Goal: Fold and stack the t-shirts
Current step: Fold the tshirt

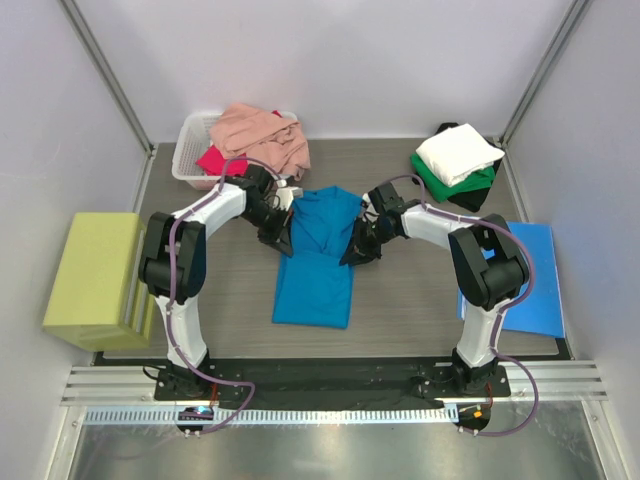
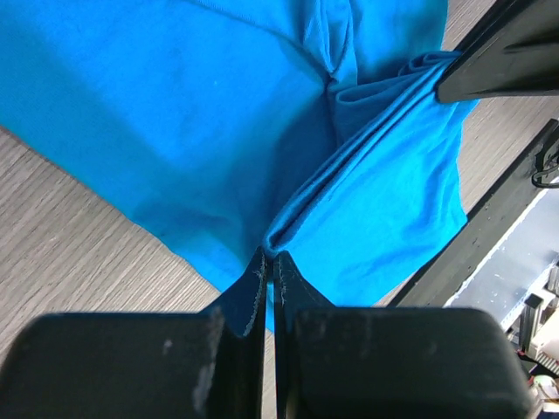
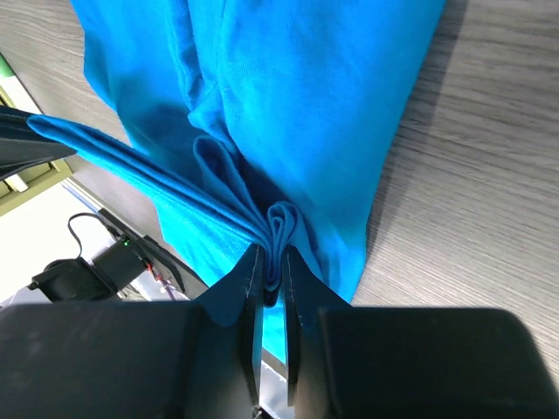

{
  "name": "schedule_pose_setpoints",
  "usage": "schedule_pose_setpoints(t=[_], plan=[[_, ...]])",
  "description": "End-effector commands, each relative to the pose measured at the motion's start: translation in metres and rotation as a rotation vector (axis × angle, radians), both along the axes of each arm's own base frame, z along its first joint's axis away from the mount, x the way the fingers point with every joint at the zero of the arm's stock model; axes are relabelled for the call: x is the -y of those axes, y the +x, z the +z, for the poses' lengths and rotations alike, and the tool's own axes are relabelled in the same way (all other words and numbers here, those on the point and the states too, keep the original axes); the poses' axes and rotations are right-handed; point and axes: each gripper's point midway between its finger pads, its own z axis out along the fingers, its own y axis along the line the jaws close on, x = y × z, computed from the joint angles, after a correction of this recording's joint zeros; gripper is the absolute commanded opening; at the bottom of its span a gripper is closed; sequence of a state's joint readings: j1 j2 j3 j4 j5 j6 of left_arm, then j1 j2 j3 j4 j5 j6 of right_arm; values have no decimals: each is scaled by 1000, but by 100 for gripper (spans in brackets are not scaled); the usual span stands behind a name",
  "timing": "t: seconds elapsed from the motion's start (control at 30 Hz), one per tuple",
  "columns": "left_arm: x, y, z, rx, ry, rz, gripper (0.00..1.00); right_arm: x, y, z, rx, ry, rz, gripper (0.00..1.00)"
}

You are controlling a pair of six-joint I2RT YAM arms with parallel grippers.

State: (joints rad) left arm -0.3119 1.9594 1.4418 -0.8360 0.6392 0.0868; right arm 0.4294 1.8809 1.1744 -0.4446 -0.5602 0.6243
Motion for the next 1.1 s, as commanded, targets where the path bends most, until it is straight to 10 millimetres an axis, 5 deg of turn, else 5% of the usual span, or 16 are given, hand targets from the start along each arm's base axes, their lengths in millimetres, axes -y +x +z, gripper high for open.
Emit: schedule_pose_setpoints(t=[0.0,0.43,0.57,0.6,0.67,0.8,0.83,0.9,0.93,1.07], plan=[[-6,7,10,28,2,5,0,3,11,6,28,-1,7,1],[-6,9,-1,11,14,10,0,2,23,-15,1,-16,24,2],[-8,9,-5,7,21,12,1,5,23,-20,1,-36,25,26],[-7,9,-5,10,23,12,4,6,24,-17,9,-42,29,30],[-9,10,-8,12,39,22,31,8,27,-14,29,-58,27,45],[-13,11,-12,24,63,30,50,14,39,0,74,-105,17,67],[-16,11,-12,32,73,34,67,16,42,4,95,-121,21,70],[-21,11,-12,38,94,37,79,25,51,12,123,-183,4,75],[-23,12,-9,45,98,36,99,28,53,19,147,-197,8,76],[-28,15,25,126,92,38,100,34,56,42,196,-219,-7,83]])
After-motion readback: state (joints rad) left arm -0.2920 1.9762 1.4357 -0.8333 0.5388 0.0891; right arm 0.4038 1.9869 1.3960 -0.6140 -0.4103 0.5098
